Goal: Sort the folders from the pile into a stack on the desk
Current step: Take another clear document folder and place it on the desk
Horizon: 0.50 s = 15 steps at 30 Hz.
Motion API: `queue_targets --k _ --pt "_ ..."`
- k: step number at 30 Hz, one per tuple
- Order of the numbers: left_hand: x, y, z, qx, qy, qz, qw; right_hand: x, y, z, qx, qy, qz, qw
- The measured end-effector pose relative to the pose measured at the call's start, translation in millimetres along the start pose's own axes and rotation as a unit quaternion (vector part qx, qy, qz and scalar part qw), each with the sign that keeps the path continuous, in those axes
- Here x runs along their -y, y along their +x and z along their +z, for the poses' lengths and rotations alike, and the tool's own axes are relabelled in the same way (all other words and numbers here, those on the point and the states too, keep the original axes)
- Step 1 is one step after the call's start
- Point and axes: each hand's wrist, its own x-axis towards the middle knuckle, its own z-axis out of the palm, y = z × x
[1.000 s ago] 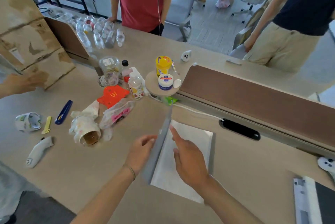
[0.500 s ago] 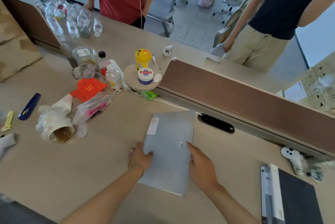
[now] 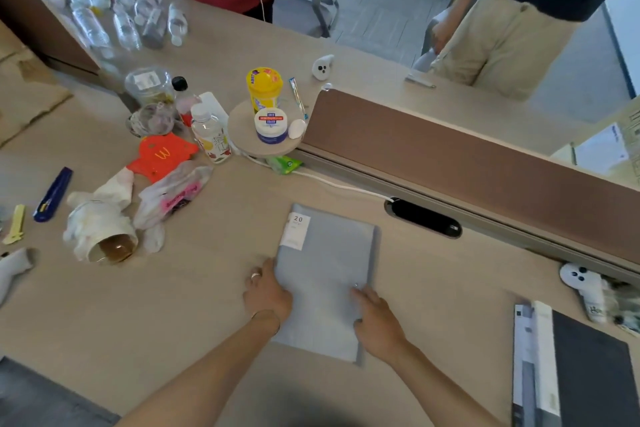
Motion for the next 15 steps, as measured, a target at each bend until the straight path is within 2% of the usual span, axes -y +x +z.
queue_targets --k 6,10,13,15 --pt "-15 4 -2 0.008 -0.185 -0.041 0.982 -8 7 9 0.006 -0.019 -0.024 1.000" --pt "-19 13 -19 0.005 -0.241 -0.069 0.968 -14 9 8 0.011 -0.017 -0.029 0.999" --pt "-28 11 -27 0.028 -0.273 -0.037 0.961 -22 11 8 0.015 0.034 -0.010 0.999" --pt "-37 4 -30 0.051 -0.305 -0.013 0.951 -28 12 8 0.013 0.114 0.018 0.993"
